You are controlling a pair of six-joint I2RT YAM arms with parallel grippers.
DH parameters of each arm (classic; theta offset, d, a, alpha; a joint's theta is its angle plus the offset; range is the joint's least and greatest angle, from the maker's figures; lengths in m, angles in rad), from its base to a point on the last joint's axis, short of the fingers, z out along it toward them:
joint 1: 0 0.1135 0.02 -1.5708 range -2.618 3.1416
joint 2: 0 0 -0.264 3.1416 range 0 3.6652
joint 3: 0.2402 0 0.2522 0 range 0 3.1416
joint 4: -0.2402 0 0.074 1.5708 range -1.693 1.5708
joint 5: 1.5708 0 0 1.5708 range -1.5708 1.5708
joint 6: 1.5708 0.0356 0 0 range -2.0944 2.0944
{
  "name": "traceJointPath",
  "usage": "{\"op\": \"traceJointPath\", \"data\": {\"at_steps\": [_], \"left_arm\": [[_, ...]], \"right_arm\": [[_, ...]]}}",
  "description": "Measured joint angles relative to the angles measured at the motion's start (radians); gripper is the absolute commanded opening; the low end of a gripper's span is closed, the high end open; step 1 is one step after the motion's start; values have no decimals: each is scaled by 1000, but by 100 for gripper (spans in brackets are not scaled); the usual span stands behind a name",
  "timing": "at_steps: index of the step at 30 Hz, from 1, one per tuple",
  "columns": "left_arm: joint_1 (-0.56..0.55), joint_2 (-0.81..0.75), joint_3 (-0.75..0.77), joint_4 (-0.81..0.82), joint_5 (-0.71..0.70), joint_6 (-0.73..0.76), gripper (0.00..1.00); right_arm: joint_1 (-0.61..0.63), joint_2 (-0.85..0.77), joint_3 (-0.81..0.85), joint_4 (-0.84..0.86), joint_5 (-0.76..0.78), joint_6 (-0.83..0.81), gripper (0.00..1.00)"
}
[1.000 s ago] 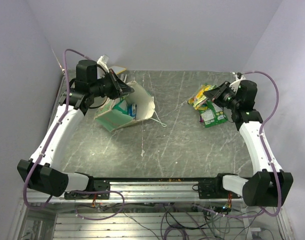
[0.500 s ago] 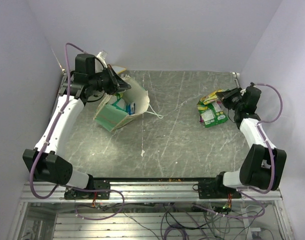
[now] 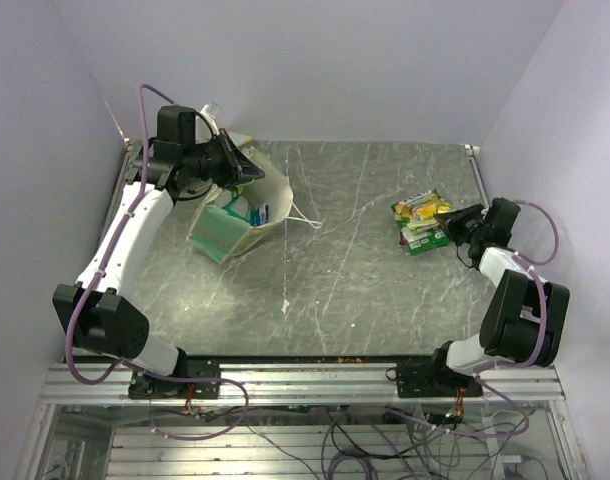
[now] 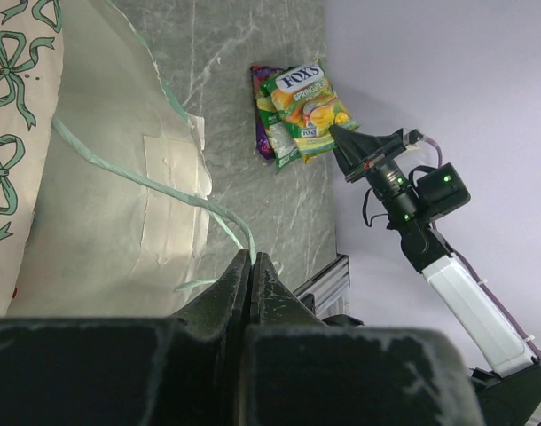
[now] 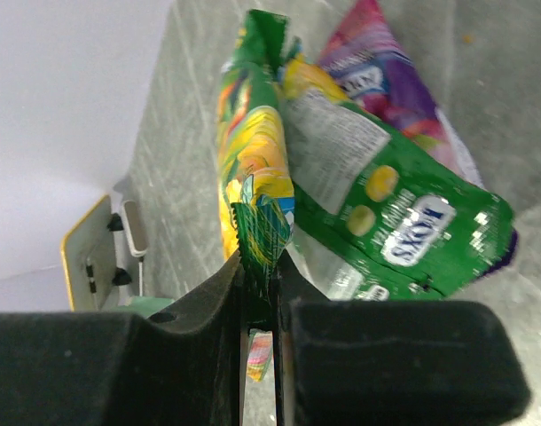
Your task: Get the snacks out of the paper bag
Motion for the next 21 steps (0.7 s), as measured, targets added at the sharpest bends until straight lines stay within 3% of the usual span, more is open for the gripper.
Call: {"op": "traceJointPath", "data": {"at_steps": [14,16,21], "left_arm": [[7,-1,0,-2,1,-3,7],[7,-3,0,-2,2,-4,7],[7,-22,0,-3,3,-8,7]], "right_arm": [[-60,47,-98,25,17,-5,0],[-62,71,-97,35,5,-6,20],[-66,166,-21,-45,-45,-49,51]]}}
